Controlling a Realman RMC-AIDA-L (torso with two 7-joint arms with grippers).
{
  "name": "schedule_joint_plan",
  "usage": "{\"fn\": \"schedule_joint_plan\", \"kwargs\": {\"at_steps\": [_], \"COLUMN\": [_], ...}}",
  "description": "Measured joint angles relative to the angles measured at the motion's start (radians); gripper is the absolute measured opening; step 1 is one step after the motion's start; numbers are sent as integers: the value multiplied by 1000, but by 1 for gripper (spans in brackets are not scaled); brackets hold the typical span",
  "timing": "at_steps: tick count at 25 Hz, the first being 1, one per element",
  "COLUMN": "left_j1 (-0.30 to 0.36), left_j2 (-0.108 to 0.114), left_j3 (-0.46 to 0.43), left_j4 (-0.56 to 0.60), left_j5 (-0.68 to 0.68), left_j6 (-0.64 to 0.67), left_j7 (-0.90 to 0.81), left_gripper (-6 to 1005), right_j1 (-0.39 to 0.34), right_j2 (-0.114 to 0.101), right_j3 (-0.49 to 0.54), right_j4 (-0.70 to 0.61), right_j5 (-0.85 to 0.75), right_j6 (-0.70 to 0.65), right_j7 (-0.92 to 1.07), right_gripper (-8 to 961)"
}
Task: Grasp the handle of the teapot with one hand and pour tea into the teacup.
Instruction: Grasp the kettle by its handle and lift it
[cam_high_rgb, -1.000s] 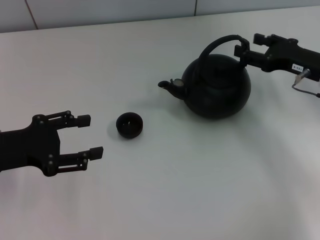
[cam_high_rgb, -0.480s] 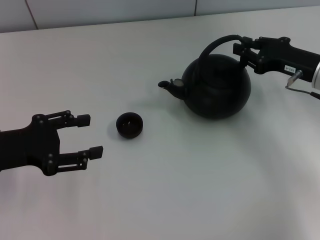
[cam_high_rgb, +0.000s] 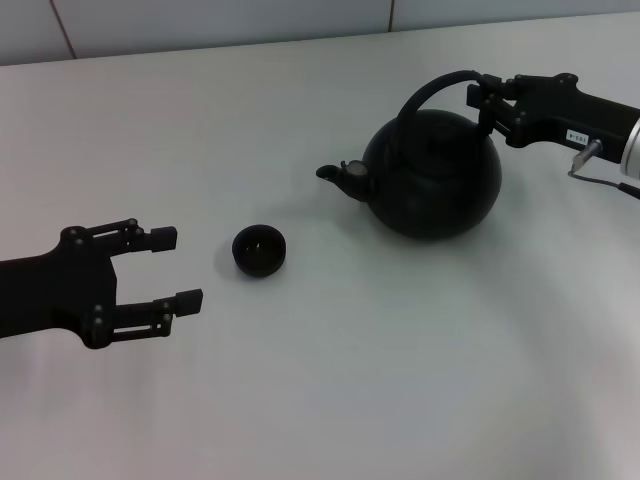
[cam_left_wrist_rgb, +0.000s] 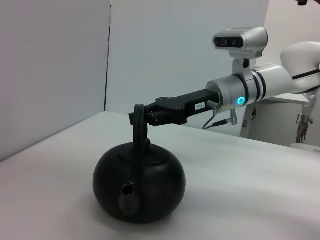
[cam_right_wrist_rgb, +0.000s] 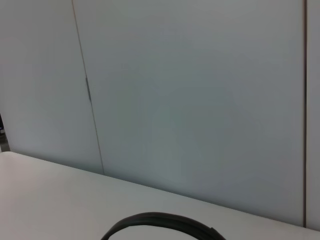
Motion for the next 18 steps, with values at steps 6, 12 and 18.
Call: {"fn": "schedule_joint_plan", "kwargs": {"at_steps": [6, 12, 18], "left_j1": [0, 3, 5], "left_j2": [2, 4, 4], "left_j3": [0, 0, 0], "left_j4": [0, 0, 0], "left_j5": [0, 0, 0], "left_j6": [0, 2, 5], "left_j7": [0, 0, 0], "left_gripper": [779, 779, 779], "right_j1": [0, -2, -3], "right_j2": [1, 2, 2], "right_j3": [2, -1, -1], "right_j4": [1, -1, -7], "right_j5": [4, 24, 26], "right_j6": [-6, -8, -15], "right_j7": [0, -1, -1], "right_gripper": [163, 163, 163]}}
